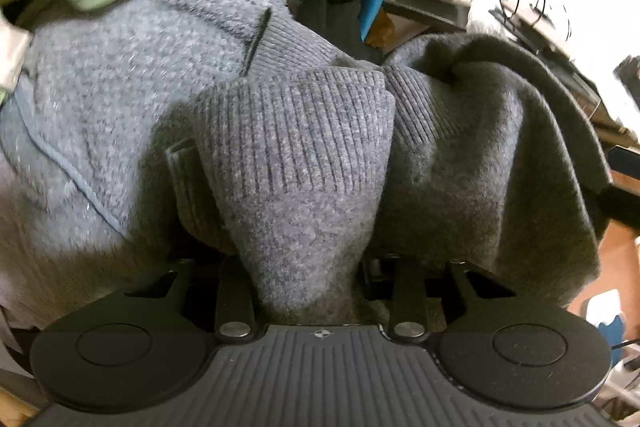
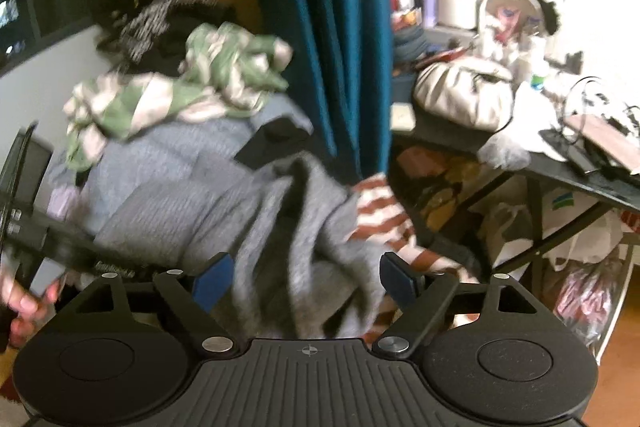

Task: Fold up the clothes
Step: 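Lift the grey sweater off the heap with both grippers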

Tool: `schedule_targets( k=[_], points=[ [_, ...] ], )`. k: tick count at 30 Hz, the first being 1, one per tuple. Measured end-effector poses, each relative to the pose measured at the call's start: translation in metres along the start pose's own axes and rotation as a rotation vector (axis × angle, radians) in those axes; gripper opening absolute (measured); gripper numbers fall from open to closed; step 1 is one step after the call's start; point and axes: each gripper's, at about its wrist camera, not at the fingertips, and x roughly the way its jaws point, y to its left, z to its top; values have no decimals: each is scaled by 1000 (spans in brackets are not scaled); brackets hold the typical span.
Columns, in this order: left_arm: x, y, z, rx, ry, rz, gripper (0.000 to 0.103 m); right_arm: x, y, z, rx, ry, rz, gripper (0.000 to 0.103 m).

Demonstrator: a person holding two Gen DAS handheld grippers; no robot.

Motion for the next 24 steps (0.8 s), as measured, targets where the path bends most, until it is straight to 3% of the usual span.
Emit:
schedule_targets(
  k=[1,4,9,12,14,17,19,21,24],
  points=[
    [-1,4,-1,-15,-5,-14,33,0,-4,1,12,-7,-1,97],
    [-1,14,-2,-66,-12,-48,33,15,-10,-4,54,30,19,102],
    [-2,20,-5,-94,-22,-73,32,58,-17,-22,128,155,78,102],
    [-3,25,-5,-107,-30,-91,32,78,3,-29,34,159,59,102],
    [-4,30,-6,-128,-36,-107,32,84,14,-27,-22,149,54,95],
    [-7,37,-7,-151,-47,-125,31,93,29,-23,-104,133,49,75],
    [-9,35,-6,-139,-58,-126,30,91,39,-19,-173,114,68,47],
    [-11,31,-4,-120,-71,-127,29,91,45,-18,-185,127,96,40],
    [-12,25,-4,-72,-66,-134,28,92,49,-17,-188,139,104,40]
  ],
)
